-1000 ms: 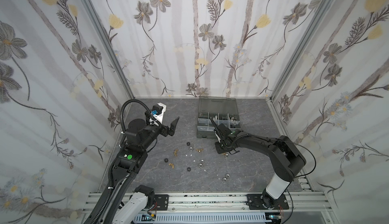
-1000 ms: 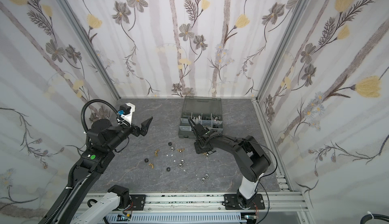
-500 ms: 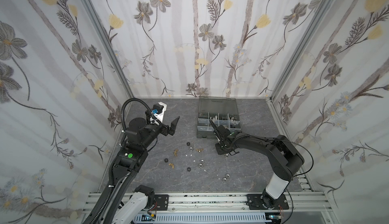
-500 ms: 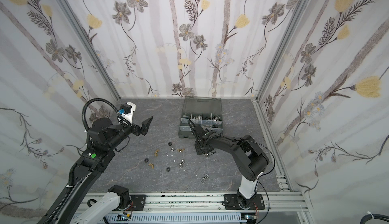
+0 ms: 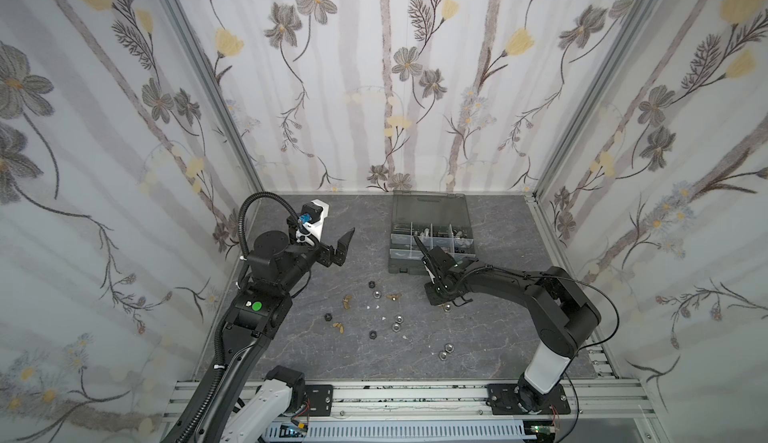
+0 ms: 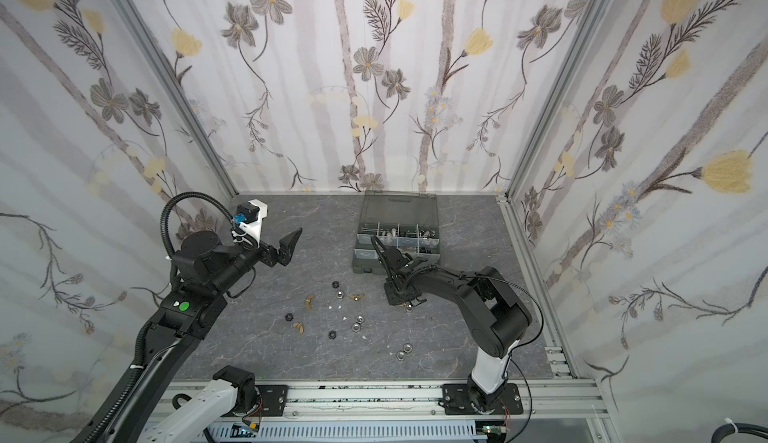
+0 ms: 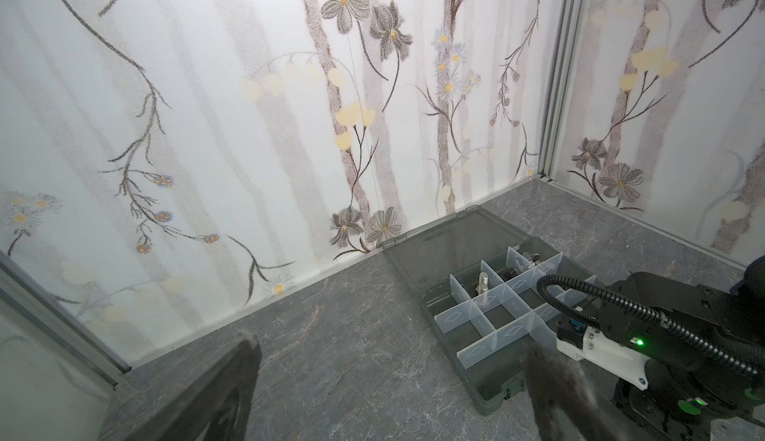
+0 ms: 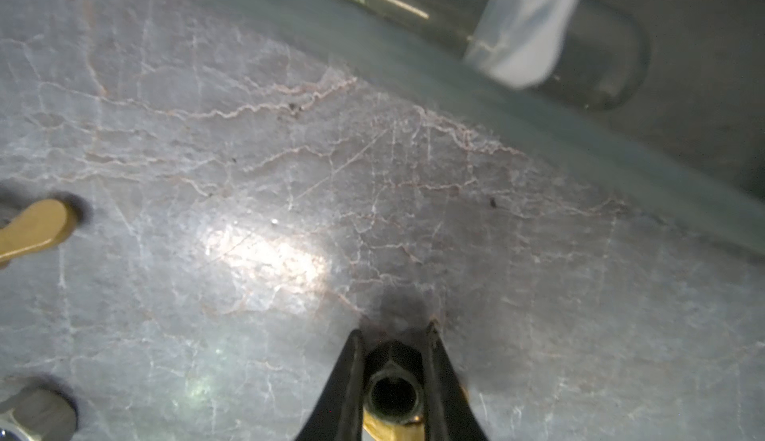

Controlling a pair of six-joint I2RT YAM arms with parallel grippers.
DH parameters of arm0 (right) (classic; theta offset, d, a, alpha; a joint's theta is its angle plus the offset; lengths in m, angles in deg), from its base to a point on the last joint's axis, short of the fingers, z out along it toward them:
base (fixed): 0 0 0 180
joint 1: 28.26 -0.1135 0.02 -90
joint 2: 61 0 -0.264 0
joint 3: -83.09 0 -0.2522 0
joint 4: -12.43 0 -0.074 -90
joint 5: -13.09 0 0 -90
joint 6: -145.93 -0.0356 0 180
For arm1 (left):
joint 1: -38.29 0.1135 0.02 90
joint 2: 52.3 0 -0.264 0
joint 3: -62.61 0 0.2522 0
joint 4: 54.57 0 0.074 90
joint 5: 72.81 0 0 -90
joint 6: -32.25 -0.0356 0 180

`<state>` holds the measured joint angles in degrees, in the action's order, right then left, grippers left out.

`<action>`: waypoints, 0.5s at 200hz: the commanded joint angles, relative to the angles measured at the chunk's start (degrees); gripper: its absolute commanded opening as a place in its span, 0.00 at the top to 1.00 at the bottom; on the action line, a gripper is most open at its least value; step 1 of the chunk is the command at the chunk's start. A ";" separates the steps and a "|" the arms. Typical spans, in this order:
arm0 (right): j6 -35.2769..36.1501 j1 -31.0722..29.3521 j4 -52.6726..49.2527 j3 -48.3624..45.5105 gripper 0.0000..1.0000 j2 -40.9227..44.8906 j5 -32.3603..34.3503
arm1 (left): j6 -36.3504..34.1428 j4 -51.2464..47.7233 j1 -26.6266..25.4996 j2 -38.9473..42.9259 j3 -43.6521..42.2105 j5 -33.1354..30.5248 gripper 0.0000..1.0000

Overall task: Sort the screws and nuts into containers
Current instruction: 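Carry the black nut with the right gripper over the organizer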

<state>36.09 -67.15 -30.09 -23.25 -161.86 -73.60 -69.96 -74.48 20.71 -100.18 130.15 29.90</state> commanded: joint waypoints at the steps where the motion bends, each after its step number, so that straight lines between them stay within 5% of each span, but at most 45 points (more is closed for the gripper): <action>1: 0.98 1.41 -2.05 2.72 0.83 0.99 0.32 | -1.09 2.36 -0.03 0.09 0.43 0.25 0.00; 100: 9.38 14.87 -7.13 19.58 0.83 -0.17 2.22 | -1.59 2.21 -0.03 -1.42 1.72 -0.12 0.00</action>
<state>41.80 -54.46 -35.33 -6.03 -160.44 -73.01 -70.72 -74.33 20.71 -101.27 130.99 29.88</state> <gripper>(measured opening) 0.194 0.998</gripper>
